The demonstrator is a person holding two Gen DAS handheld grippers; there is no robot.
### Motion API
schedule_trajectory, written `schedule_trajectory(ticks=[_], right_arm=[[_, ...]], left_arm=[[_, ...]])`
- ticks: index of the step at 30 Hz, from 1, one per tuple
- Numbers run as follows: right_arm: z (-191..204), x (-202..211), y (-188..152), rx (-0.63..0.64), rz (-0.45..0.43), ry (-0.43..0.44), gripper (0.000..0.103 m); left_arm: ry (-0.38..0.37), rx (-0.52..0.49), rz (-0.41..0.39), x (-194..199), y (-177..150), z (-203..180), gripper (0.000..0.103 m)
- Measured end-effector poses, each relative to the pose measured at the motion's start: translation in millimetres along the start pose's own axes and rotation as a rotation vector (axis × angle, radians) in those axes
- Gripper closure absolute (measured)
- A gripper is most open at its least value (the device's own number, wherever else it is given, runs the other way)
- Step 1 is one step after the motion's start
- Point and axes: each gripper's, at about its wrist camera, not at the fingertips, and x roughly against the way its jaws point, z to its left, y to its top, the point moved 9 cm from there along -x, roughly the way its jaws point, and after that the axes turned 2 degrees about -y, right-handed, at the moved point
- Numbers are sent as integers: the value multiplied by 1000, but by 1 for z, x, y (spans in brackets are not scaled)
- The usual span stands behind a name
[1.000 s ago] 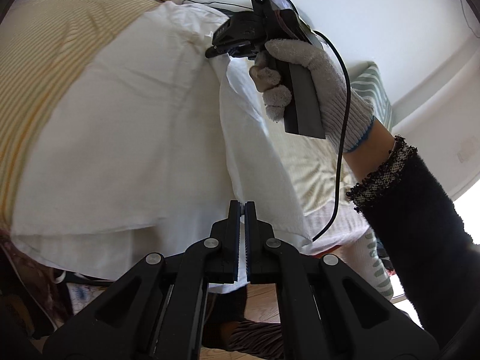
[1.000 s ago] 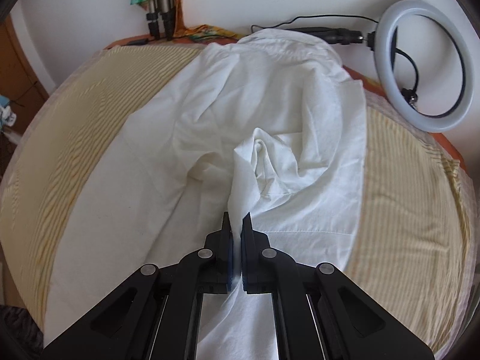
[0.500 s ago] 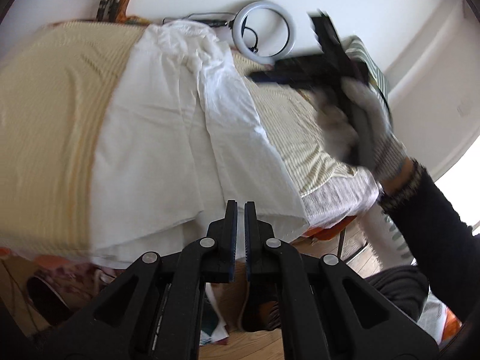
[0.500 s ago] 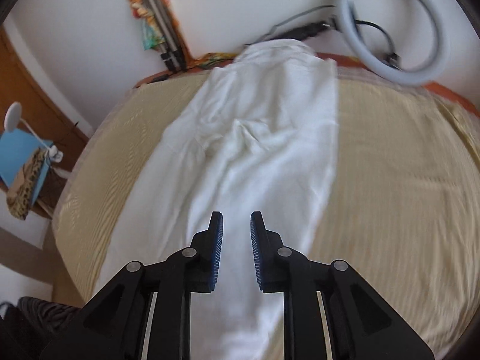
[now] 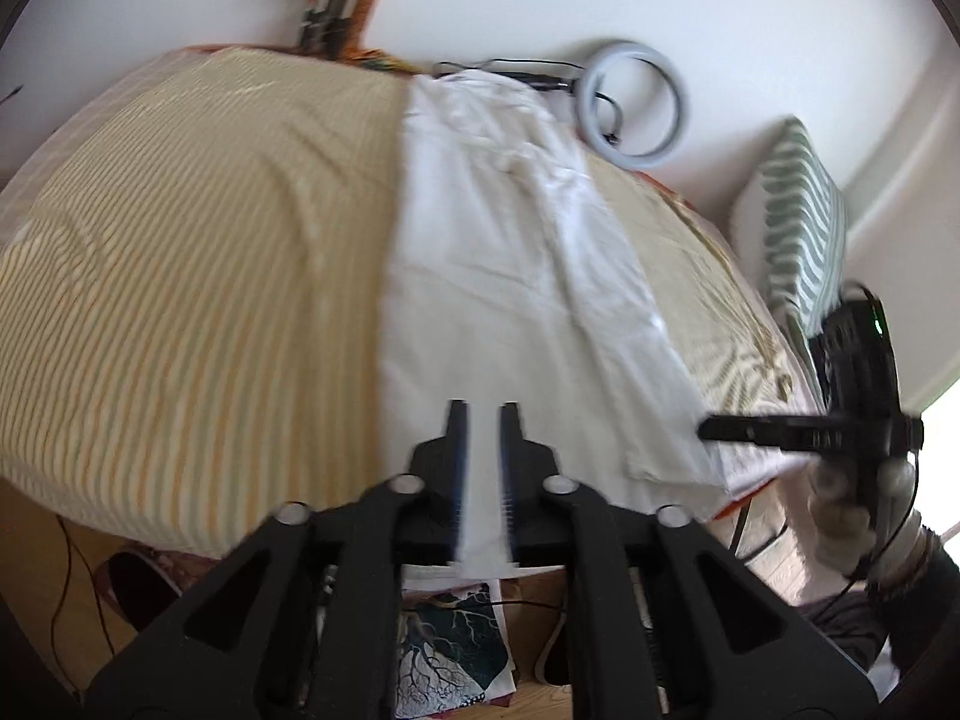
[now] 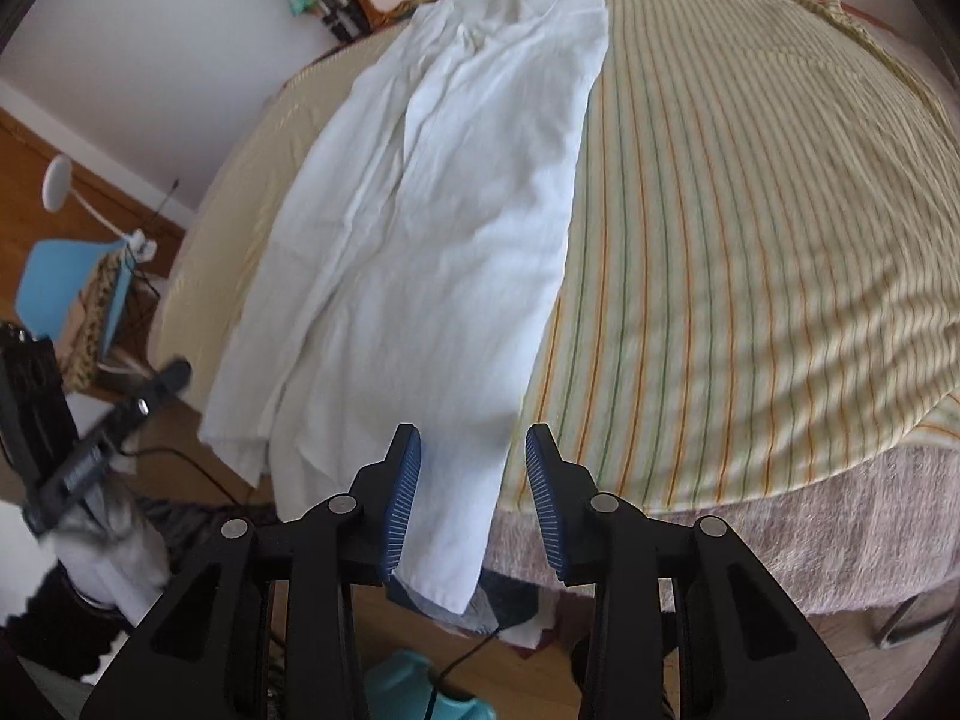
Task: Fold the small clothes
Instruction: 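Release the shirt and move both grippers to the hem end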
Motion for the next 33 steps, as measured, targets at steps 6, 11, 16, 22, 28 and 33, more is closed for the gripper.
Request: schedule_trajectory(ticks=[6, 11, 16, 22, 28, 33], right_arm=[[-4, 11, -5, 12, -26, -34, 100], [-3, -5, -12, 45, 5, -56, 96], [7, 11, -10, 106, -42, -96, 92], [23, 38, 34, 160, -269, -112, 92], [22, 2, 66, 196, -266, -167, 92], [-12, -13, 47, 131, -168, -241, 92]], left_arm=[[29, 36, -11, 2, 5, 19, 86], [40, -80, 9, -14, 6, 4, 86], [87, -207, 75, -39, -19, -2, 86], [109, -277, 70, -38, -27, -7, 86], [98, -269, 63, -37, -27, -5, 86], [90, -278, 68, -34, -30, -4, 86]])
